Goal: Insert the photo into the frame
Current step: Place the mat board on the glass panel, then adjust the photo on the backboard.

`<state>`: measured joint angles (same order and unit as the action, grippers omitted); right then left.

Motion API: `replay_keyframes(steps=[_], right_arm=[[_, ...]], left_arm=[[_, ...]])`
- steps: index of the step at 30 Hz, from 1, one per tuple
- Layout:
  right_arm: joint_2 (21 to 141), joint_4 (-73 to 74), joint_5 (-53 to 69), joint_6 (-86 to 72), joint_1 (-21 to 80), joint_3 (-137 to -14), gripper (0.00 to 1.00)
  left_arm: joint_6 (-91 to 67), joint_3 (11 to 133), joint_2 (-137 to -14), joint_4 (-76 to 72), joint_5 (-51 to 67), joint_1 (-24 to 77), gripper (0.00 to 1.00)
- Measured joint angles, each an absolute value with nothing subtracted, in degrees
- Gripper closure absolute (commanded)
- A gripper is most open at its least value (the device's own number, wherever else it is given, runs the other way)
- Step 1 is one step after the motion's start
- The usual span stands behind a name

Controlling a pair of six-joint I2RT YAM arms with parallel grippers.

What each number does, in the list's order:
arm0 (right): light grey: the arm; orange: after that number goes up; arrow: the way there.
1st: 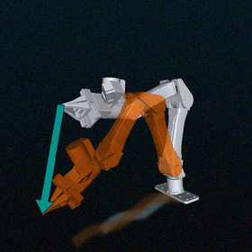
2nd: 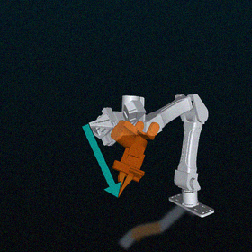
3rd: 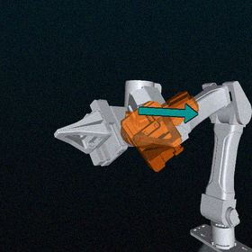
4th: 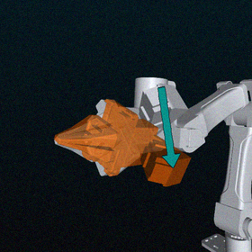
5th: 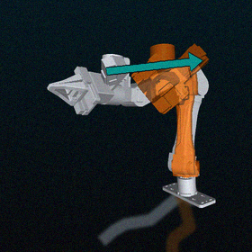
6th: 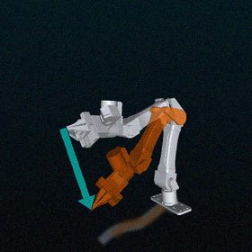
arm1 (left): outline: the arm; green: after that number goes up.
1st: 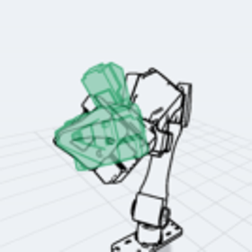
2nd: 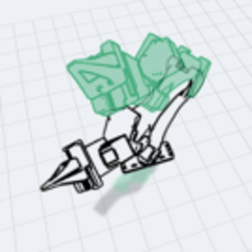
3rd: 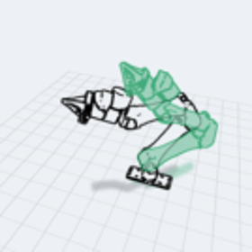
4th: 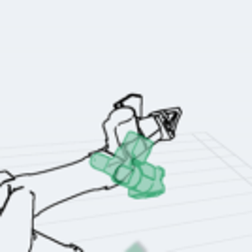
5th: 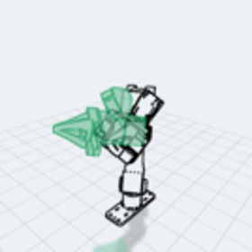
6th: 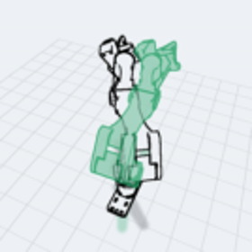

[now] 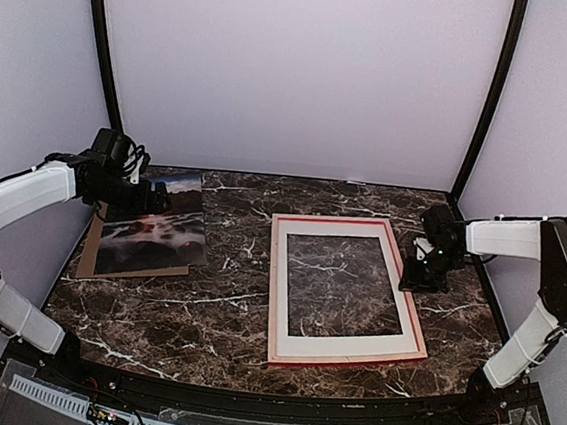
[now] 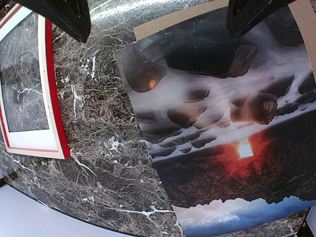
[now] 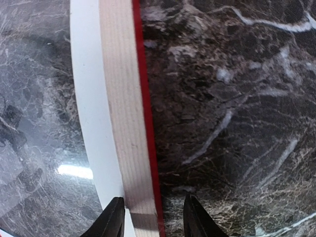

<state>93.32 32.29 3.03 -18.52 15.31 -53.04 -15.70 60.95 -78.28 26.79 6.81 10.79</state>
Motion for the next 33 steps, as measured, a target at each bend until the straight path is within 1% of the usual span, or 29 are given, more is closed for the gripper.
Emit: replay_keyframes(steps=[3,8,11,17,22,28,31,33], right_arm=[[94.0,30.5,4.7,-18.3,15.3,-53.0,0.64],[95.1,28.1,6.2,-18.3,15.2,-53.0,0.49],[94.4,27.2,5.4,-18.3,15.2,-53.0,0.45],[91.1,26.5,4.0,-18.2,15.2,-54.0,0.45],[88.3,25.6,4.7,-18.2,15.2,-54.0,0.45],[86.3,24.5,7.0,-18.2,15.2,-54.0,0.45],[85.8,24.3,7.7,-18.2,15.2,-54.0,0.45],[85.6,24.1,8.0,-18.2,15.3,-54.0,0.45]], left_arm=[[-14.9,62.6,-80.0,28.3,7.4,9.0,0.01],[-13.0,64.8,-83.3,30.0,8.8,2.6,0.01],[-11.7,66.4,-86.1,30.6,8.4,-1.3,0.01],[-10.2,71.2,-94.7,30.9,6.7,-8.3,0.01],[-10.3,75.7,-102.9,30.0,5.0,-11.9,0.01],[-11.2,83.6,-114.1,29.3,3.5,-12.4,0.01],[-12.0,84.4,-117.3,28.4,3.6,-12.4,0.02],[-12.8,84.2,-118.1,28.0,3.5,-12.4,0.04]])
